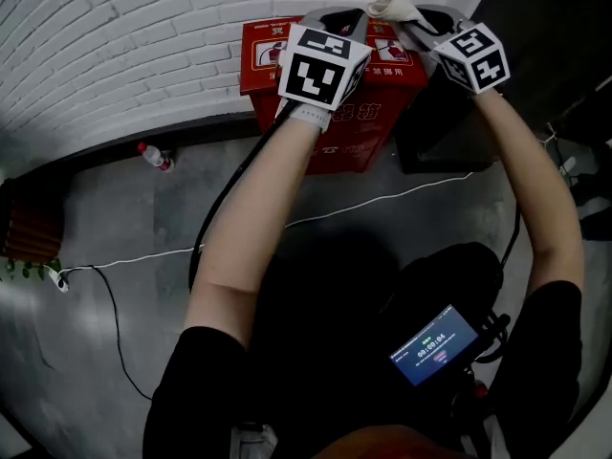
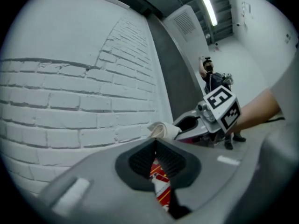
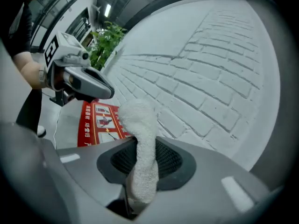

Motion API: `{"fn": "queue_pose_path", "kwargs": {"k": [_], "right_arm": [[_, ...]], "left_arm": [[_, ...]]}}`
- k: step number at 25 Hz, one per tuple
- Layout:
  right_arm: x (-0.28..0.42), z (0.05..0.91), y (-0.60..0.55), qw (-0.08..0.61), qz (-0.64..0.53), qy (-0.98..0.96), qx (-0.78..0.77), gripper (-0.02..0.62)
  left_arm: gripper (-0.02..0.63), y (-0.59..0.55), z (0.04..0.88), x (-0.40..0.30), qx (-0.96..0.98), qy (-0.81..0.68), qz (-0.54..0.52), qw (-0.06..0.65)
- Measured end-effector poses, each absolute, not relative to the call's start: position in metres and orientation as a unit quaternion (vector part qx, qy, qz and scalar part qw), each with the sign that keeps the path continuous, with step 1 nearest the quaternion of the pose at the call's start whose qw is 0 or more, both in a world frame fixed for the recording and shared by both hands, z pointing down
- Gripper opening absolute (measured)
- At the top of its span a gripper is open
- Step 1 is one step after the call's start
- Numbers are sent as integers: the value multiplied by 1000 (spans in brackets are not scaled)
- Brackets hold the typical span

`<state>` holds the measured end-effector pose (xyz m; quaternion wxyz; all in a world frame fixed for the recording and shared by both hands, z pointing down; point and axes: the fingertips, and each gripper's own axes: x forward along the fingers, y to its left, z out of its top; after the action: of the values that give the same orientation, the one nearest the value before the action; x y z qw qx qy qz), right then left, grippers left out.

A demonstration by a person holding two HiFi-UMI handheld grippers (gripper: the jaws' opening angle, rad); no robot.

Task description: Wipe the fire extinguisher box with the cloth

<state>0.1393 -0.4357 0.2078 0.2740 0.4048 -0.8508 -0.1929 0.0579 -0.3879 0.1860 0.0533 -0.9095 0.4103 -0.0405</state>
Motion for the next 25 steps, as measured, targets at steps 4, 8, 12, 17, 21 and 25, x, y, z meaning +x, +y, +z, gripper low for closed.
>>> {"fn": "queue_pose_path", "kwargs": {"k": [4,8,12,17,21,25], "right_arm": [[132,220,-464,361,-247,-813,384,100],[121,236,-487,435,-306,-773,347,100],[115,261,-510,489,-328,-743,318,100],[115,290,-513,552,-347,-711,263,84],[112,303,-498,563,-357,-702,248,81],[110,304,-480,567,-347,-709,235,78]], "left_arm": [[3,-412,198,52,-891,445,-63,68],[3,-428,205,49,-889,451,-60,41],[3,-436,211,50,-890,452,-56,20],[3,-441,218,61,-894,444,-58,14],[3,-438,223,68,-893,444,-75,23],[3,-435,223,70,-892,444,-77,25]]}}
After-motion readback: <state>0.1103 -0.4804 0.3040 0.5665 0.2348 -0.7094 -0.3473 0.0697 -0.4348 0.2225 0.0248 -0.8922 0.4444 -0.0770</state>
